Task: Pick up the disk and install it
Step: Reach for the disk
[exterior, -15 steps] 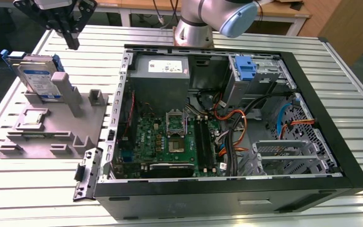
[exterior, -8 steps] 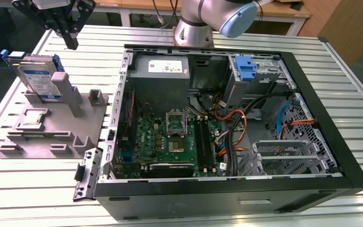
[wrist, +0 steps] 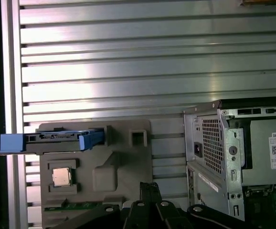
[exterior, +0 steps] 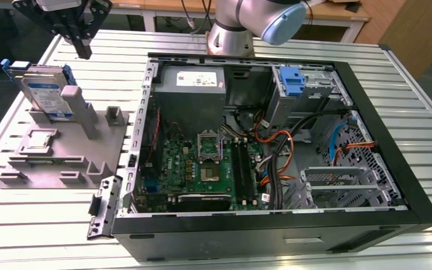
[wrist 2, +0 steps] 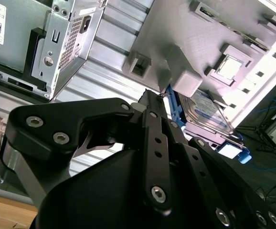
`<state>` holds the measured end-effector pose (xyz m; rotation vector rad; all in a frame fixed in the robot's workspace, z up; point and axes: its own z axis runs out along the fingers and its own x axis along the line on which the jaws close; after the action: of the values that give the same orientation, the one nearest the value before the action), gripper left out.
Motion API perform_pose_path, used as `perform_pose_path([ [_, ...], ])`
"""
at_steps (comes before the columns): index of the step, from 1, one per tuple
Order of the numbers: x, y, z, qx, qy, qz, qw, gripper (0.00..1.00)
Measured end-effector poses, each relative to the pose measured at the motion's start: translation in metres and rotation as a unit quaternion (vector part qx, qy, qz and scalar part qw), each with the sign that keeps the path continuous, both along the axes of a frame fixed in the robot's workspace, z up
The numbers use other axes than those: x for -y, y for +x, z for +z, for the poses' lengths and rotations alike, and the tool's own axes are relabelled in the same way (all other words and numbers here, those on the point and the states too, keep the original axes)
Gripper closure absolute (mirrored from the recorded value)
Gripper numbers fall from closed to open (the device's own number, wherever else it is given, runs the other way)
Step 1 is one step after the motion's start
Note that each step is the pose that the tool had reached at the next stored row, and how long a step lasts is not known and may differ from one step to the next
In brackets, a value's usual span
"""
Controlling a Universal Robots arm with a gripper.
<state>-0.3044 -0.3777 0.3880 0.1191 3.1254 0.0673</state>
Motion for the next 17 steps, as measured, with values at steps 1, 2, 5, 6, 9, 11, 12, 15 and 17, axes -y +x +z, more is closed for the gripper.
perform_pose_path([
  [1, 0.0000, -0.0003, 0.0000, 0.0000, 0.0000, 0.000, 1.0000, 0.90],
  [2, 0.0000, -0.0006, -0.0001, 0.0000, 0.0000, 0.000, 1.0000, 0.90],
  [5, 0.0000, -0.0015, -0.0001, 0.0000, 0.0000, 0.000, 1.0000, 0.90],
  [6, 0.0000, -0.0018, -0.0001, 0.0000, 0.0000, 0.000, 1.0000, 0.90],
  [9, 0.0000, -0.0027, -0.0001, 0.0000, 0.0000, 0.000, 1.0000, 0.90],
  [11, 0.0000, -0.0033, -0.0002, 0.0000, 0.0000, 0.000, 1.0000, 0.90],
  [12, 0.0000, -0.0036, -0.0002, 0.0000, 0.0000, 0.000, 1.0000, 0.90],
  [15, 0.0000, -0.0045, -0.0002, 0.0000, 0.0000, 0.000, 1.0000, 0.90],
  [17, 0.0000, -0.0051, -0.0003, 0.0000, 0.0000, 0.000, 1.0000, 0.90],
])
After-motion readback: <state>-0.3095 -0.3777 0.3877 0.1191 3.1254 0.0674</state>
